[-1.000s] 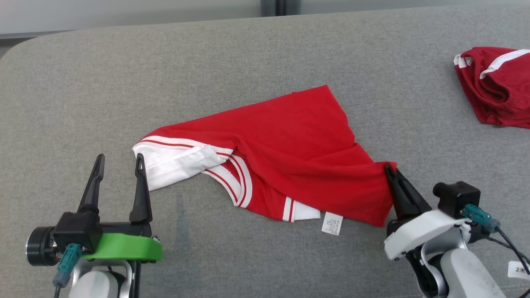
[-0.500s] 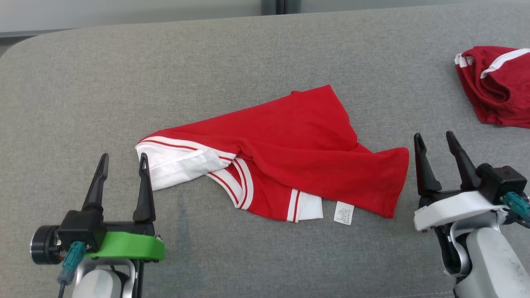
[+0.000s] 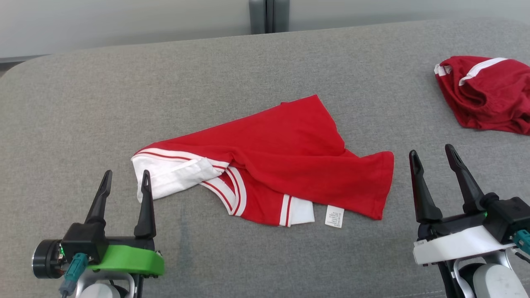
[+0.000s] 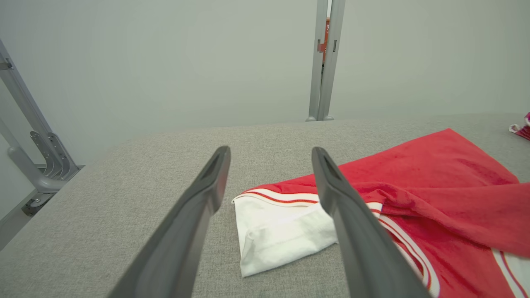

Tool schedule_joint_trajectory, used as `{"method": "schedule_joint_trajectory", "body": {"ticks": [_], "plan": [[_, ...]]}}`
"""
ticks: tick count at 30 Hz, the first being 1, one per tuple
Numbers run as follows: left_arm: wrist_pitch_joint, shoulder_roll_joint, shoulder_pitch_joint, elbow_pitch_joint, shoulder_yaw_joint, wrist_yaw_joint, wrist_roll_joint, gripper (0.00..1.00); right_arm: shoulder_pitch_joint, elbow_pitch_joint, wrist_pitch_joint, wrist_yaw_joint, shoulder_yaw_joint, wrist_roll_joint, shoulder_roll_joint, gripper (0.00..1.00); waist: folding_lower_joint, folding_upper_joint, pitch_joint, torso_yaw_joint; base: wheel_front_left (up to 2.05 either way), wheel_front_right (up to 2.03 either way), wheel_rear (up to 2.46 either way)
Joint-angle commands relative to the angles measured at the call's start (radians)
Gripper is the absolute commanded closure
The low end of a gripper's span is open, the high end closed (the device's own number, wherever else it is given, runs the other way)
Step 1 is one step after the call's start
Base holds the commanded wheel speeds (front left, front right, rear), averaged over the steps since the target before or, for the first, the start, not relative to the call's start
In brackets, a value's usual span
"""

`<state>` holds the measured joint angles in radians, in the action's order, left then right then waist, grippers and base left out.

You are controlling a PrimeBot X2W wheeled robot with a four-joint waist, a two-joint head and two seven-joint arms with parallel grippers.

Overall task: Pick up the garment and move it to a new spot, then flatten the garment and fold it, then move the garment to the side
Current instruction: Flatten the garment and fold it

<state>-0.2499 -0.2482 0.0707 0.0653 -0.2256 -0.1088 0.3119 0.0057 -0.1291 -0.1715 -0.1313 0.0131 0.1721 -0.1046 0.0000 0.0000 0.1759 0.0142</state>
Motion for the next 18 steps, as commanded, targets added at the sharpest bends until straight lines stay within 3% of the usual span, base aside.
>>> {"method": "schedule_joint_trajectory", "body": {"ticks": [1,14,18], "plan": [[0.003,-0.01,-0.012,-0.003,0.002,0.001,0.007,0.0,0.018,-0.017,0.01,0.001,0.004,-0.001,0.004,0.0,0.0,0.0,-0.004,-0.005,0.0,0.0,0.0],[0.051,-0.025,0.006,0.014,-0.004,0.006,0.029,0.0,0.026,-0.057,0.022,0.001,0.009,0.018,0.017,0.0,0.0,0.0,0.005,-0.011,0.0,0.0,0.0],[0.123,-0.037,0.052,0.072,-0.015,0.034,0.051,0.0,0.02,-0.056,0.026,0.001,0.011,0.021,0.02,0.0,0.0,0.0,0.019,-0.009,0.0,0.0,0.0]]}}
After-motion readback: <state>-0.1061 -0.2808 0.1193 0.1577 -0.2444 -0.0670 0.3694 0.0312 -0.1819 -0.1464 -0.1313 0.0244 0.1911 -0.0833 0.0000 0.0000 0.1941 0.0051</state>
